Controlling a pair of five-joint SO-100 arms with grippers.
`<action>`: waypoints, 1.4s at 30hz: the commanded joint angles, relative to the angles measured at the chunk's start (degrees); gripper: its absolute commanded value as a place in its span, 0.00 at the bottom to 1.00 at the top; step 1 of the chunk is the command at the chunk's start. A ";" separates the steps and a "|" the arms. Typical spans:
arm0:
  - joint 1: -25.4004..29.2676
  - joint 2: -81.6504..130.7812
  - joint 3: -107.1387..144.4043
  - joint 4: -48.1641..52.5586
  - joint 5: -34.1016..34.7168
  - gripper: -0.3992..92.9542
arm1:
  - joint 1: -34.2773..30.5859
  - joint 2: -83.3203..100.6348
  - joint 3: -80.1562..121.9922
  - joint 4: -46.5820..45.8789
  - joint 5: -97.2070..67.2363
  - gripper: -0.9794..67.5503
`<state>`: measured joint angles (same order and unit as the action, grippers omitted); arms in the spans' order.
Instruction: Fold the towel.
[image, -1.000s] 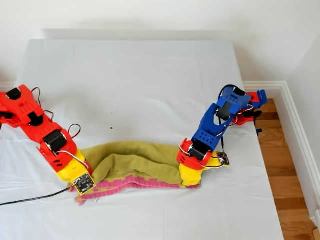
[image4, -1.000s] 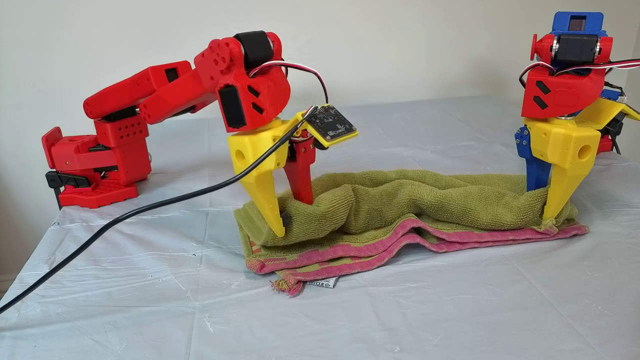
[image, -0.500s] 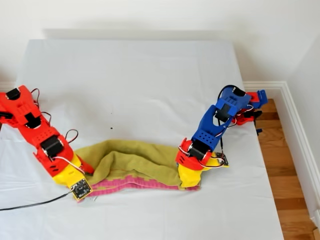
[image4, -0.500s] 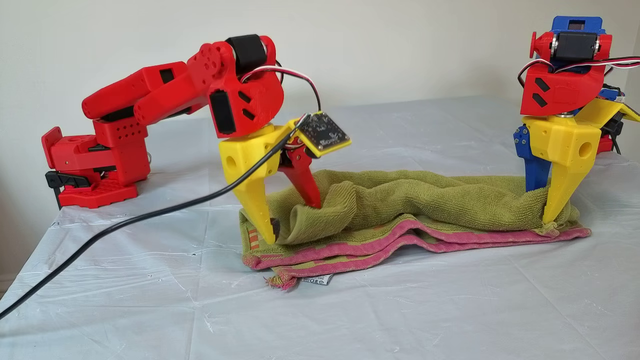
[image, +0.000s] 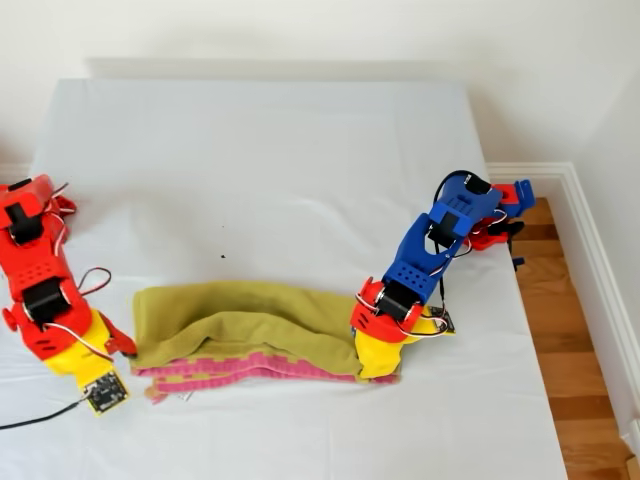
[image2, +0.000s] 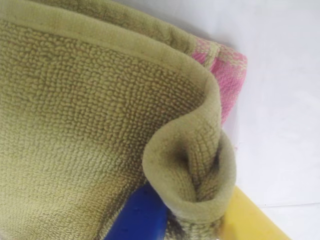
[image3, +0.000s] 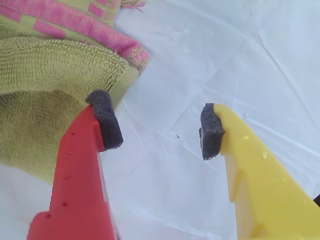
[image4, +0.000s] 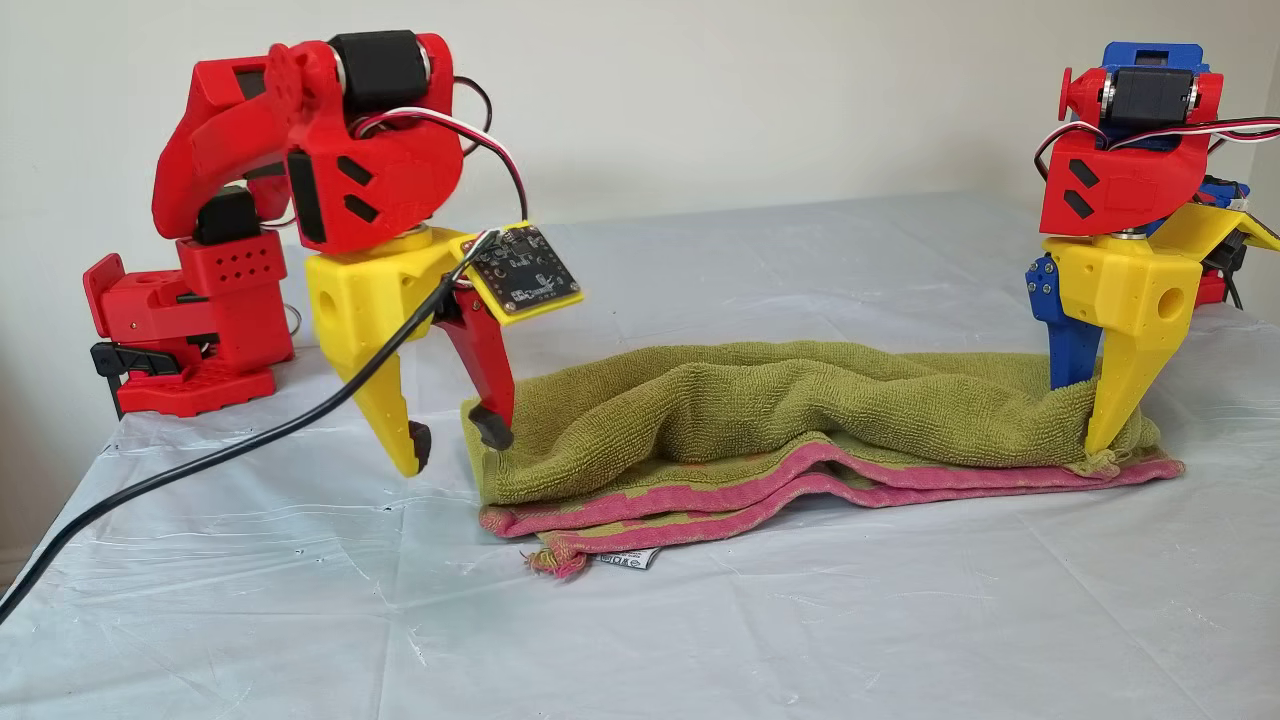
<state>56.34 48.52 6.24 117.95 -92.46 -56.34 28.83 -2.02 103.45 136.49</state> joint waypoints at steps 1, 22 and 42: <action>0.53 9.05 0.26 0.62 -0.97 0.39 | 0.35 2.37 -5.45 -0.26 -0.09 0.07; 6.94 24.08 15.73 0.62 -7.65 0.34 | -11.69 7.56 -8.61 -0.26 7.38 0.37; 6.94 30.94 19.86 0.62 -0.26 0.29 | -17.23 46.14 31.73 -0.18 11.25 0.10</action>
<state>63.72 71.72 25.31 117.95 -92.99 -72.77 56.07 18.72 103.45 146.43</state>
